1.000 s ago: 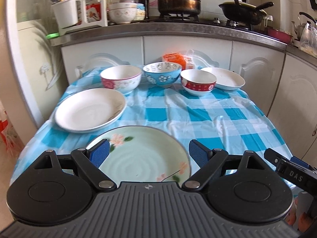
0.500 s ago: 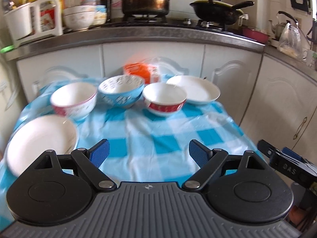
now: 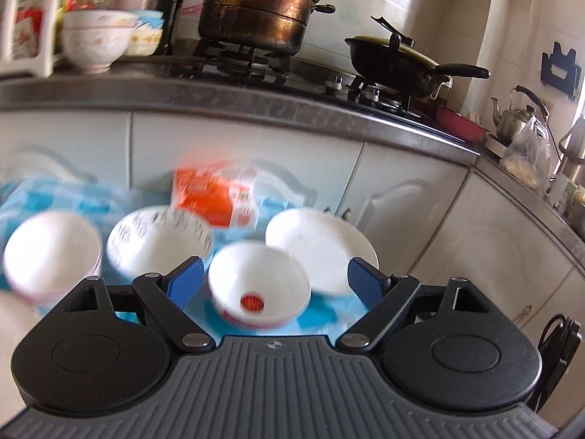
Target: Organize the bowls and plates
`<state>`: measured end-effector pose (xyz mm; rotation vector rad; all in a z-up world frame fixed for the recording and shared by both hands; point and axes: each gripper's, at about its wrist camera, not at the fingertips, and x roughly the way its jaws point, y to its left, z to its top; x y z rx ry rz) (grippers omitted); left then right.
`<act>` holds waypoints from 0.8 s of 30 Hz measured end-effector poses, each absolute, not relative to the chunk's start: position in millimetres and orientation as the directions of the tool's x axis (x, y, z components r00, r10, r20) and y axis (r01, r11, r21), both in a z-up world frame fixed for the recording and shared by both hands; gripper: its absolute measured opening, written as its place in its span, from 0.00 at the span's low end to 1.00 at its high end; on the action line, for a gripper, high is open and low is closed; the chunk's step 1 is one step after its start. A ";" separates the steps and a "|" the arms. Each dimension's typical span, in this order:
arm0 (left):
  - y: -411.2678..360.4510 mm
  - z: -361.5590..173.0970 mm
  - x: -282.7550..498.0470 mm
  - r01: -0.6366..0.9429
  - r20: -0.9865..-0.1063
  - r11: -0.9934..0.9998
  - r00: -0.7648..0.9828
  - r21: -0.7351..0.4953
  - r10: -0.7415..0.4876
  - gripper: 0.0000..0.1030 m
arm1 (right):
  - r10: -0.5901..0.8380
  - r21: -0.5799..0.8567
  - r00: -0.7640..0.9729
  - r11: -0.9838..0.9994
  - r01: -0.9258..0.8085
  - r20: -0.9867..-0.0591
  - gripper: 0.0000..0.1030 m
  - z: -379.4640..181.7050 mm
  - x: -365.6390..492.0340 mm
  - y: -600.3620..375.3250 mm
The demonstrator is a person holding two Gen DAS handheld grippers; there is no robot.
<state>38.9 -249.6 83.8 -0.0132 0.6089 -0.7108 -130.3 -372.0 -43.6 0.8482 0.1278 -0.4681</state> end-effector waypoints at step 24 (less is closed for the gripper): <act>-401.2 14.1 166.5 0.670 -0.709 0.737 0.473 -0.096 -0.523 0.47 | -0.191 0.776 0.926 0.505 0.376 -0.324 0.79 -51.1 -91.0 -436.4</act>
